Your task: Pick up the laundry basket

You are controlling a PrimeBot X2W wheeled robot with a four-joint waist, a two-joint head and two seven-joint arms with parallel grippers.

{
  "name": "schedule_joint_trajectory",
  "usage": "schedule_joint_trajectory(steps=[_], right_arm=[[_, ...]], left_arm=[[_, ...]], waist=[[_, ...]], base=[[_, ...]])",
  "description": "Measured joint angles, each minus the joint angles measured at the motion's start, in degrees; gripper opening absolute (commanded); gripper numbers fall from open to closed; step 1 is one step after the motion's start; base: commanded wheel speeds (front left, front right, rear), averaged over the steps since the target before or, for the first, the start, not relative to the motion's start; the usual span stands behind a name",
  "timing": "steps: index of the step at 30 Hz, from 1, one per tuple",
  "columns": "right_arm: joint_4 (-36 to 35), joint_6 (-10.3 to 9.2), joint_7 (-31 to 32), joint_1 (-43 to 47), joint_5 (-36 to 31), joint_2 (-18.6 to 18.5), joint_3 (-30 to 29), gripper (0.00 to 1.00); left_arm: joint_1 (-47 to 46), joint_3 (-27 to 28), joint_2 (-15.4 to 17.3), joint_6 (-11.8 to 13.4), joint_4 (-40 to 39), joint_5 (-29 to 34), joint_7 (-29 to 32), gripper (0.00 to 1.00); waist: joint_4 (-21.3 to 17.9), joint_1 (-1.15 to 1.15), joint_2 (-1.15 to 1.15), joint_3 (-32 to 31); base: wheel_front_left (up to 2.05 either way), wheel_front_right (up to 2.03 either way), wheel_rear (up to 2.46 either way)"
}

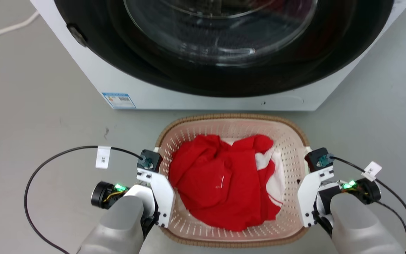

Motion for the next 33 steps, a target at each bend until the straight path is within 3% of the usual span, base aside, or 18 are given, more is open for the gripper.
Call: schedule_joint_trajectory(steps=[8, 19, 33], right_arm=[[0.0, 0.00, 5.5, 3.5, 8.8, 0.0, 7.9, 0.00], [-0.1, -0.02, 9.6, 6.8, 16.1, 0.0, 15.3, 0.00], [0.0, -0.05, 13.4, 9.0, 22.9, -0.3, 22.1, 0.00]], left_arm=[[3.9, -1.0, 0.7, -0.6, 0.0, -1.3, 4.7, 0.00], [7.6, -2.9, 1.2, -0.9, 0.0, -2.9, 9.0, 0.00], [10.5, -6.1, 1.4, -0.9, -0.9, -6.9, 13.3, 0.00]], waist=[[0.3, 0.00, 0.00, -7.5], [0.9, 0.00, 0.00, -15.9], [0.9, 0.00, 0.00, -21.1]], base=[[0.00, 0.00, 0.00], [0.00, 0.00, 0.00], [0.00, 0.00, 0.00]])
